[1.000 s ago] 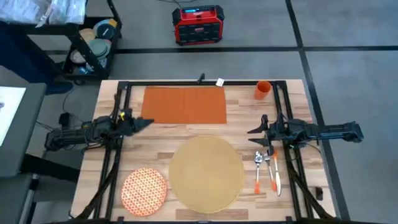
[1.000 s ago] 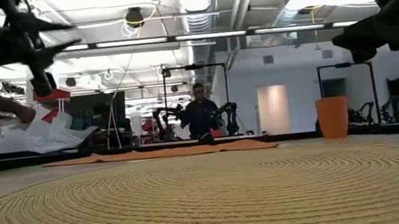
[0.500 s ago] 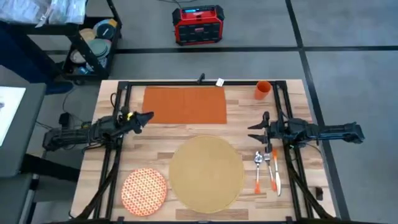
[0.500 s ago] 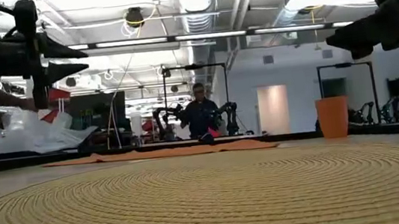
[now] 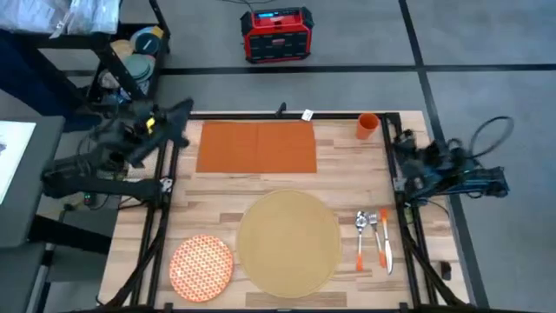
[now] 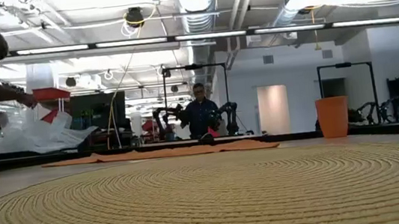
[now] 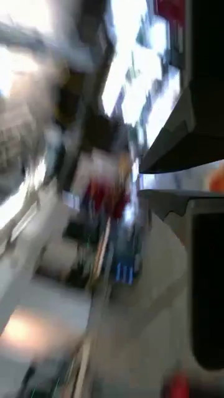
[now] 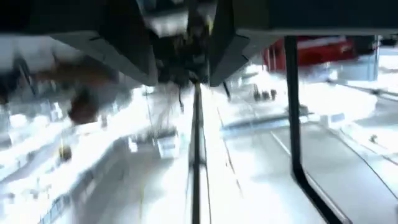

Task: Set table place
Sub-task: Fold the orange table napkin

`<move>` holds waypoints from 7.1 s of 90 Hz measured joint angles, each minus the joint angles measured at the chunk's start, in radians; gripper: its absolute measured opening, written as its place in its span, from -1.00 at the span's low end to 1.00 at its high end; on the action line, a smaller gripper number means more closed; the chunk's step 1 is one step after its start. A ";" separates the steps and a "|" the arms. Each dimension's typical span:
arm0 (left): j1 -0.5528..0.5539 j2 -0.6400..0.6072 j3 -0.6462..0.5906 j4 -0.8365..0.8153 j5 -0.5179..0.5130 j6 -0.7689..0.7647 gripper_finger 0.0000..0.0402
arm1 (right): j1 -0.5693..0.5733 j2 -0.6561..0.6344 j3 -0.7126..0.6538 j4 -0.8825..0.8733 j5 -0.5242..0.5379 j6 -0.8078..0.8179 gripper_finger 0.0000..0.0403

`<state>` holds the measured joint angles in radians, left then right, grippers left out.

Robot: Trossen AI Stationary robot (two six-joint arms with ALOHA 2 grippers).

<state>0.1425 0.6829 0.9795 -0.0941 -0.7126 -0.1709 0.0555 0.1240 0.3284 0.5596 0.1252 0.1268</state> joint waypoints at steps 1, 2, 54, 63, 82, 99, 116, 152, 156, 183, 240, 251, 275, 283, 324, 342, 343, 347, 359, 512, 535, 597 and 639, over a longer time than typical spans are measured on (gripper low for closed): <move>0.005 0.011 0.015 -0.017 -0.006 0.012 -0.86 | 0.001 -0.001 0.009 0.000 -0.001 0.009 -0.32; 0.010 0.020 0.030 -0.034 -0.013 0.024 -0.86 | 0.002 -0.003 0.017 0.001 -0.002 0.019 -0.32; 0.487 0.139 0.174 -0.848 0.348 -0.481 -0.87 | -0.014 0.234 0.558 -0.660 0.631 -0.271 -0.32; 0.600 0.188 0.174 -0.900 0.487 -0.479 -0.87 | -0.018 0.409 0.749 -1.065 0.840 -0.163 -0.32; 0.723 0.346 0.160 -1.008 0.618 -0.386 -0.86 | -0.092 0.668 1.049 -1.490 0.880 0.080 -0.32; 0.723 0.438 0.070 -0.961 0.634 -0.280 -0.73 | -0.191 0.712 1.075 -1.740 0.839 0.217 -0.31; 0.729 0.498 -0.035 -0.921 0.632 -0.244 -0.50 | -0.280 0.690 1.038 -1.810 0.741 0.326 -0.18; 0.865 0.573 -0.240 -0.626 0.777 -0.372 -0.25 | -0.375 0.724 1.023 -1.799 0.713 0.318 -0.01; 0.863 0.573 -0.261 -0.660 0.785 -0.373 -0.25 | -0.379 0.727 1.023 -1.799 0.710 0.318 -0.01; 0.784 0.470 -0.417 -0.657 0.787 -0.492 -0.25 | -0.377 0.735 1.023 -1.794 0.688 0.319 -0.01; 0.713 0.285 -0.618 -0.521 0.749 -0.709 -0.25 | -0.378 0.735 1.024 -1.794 0.683 0.310 -0.01; 0.707 0.326 -0.614 -0.512 0.754 -0.698 -0.26 | -0.378 0.735 1.024 -1.794 0.683 0.310 -0.01; 0.686 0.425 -0.611 -0.469 0.728 -0.664 -0.68 | -0.378 0.735 1.024 -1.794 0.684 0.310 -0.02; 0.691 0.424 -0.612 -0.487 0.692 -0.664 -0.92 | -0.378 0.735 1.024 -1.794 0.684 0.310 -0.02; 0.703 0.272 -0.555 -0.605 0.657 -0.755 -1.00 | -0.378 0.735 1.024 -1.797 0.685 0.310 -0.21; 0.703 0.222 -0.462 -0.738 0.604 -0.747 -1.00 | -0.378 0.735 1.024 -1.803 0.685 0.310 -0.27; 0.703 0.219 -0.458 -0.745 0.602 -0.744 -1.00 | -0.378 0.735 1.024 -1.803 0.685 0.310 -0.27; 0.703 0.212 -0.441 -0.780 0.587 -0.734 -1.00 | -0.378 0.735 1.024 -1.805 0.685 0.310 -0.27; 0.704 0.195 -0.400 -0.875 0.528 -0.733 -1.00 | -0.378 0.735 1.024 -1.811 0.685 0.310 -0.27; 0.273 0.785 0.154 -0.564 0.640 -0.691 -1.00 | -0.378 0.735 1.024 -1.865 0.683 0.311 -0.27; 0.230 0.918 0.242 -0.567 0.696 -0.659 -1.00 | -0.378 0.735 1.024 -1.866 0.683 0.310 -0.27; 0.181 0.941 0.323 -0.544 0.697 -0.664 -1.00 | -0.378 0.735 1.024 -1.869 0.683 0.311 -0.27; 0.164 0.956 0.323 -0.506 0.660 -0.567 -1.00 | -0.378 0.735 1.024 -1.869 0.681 0.310 -0.24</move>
<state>0.3062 1.6387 1.3029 -0.5996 -0.0522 -0.7383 -0.3222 0.8589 1.3525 -1.3096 0.8063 0.4371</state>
